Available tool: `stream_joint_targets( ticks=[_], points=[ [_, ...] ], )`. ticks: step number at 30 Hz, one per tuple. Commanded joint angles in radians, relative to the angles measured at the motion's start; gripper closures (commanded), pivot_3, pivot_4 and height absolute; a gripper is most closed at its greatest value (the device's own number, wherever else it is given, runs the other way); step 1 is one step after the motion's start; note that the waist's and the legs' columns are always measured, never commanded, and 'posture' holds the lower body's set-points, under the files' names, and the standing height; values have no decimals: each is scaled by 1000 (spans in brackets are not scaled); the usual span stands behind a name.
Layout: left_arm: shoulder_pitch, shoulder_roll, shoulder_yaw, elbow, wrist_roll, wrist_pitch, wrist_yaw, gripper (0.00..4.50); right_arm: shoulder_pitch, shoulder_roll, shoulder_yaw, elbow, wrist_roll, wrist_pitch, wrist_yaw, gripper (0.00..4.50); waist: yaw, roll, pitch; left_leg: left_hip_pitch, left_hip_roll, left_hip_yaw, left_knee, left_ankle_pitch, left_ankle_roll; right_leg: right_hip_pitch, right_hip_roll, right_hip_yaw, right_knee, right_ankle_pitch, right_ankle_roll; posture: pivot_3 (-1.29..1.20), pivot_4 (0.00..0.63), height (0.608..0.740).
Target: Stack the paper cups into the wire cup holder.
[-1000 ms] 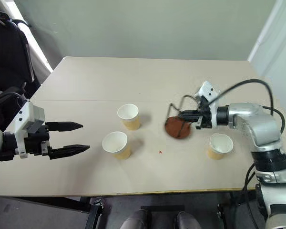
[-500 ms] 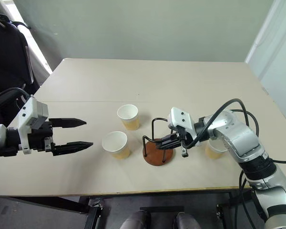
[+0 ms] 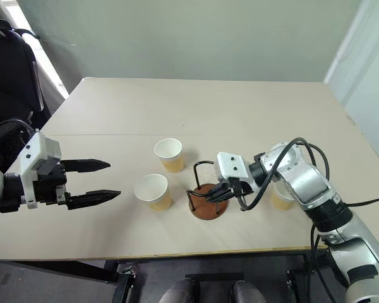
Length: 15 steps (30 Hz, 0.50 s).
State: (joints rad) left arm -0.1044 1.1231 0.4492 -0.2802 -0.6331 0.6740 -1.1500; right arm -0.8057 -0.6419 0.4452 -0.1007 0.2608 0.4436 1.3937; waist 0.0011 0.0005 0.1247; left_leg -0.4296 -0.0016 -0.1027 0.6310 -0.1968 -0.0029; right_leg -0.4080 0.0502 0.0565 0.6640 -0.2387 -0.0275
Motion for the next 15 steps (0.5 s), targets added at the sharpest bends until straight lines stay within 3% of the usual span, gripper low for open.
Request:
stream_joint_targets(
  ticks=[1,10,11,15],
  points=[
    [-2,12,43,-30,-13,1,2,0,-19,-9,6,2,-10,-10,41,3475,0,0,0,0,0,0,0,0,0,0,0,0,0,0,0,0,150,740],
    [-60,24,18,0,-20,-23,-24,0,-61,-50,-71,7,-5,-7,70,258,1,0,0,0,0,0,0,-1,-1,0,0,0,0,0,-1,0,150,740],
    [-73,25,13,4,-21,-27,-31,0,-71,-69,-88,2,3,4,77,30,2,0,0,0,0,0,0,-1,-1,0,0,0,0,0,-1,0,150,740],
    [-189,-1,-3,15,-90,-24,-52,0,-94,-177,-177,-47,47,54,99,30,8,0,0,-1,0,0,0,-1,-2,0,0,0,0,0,-2,0,150,740]
  ],
)
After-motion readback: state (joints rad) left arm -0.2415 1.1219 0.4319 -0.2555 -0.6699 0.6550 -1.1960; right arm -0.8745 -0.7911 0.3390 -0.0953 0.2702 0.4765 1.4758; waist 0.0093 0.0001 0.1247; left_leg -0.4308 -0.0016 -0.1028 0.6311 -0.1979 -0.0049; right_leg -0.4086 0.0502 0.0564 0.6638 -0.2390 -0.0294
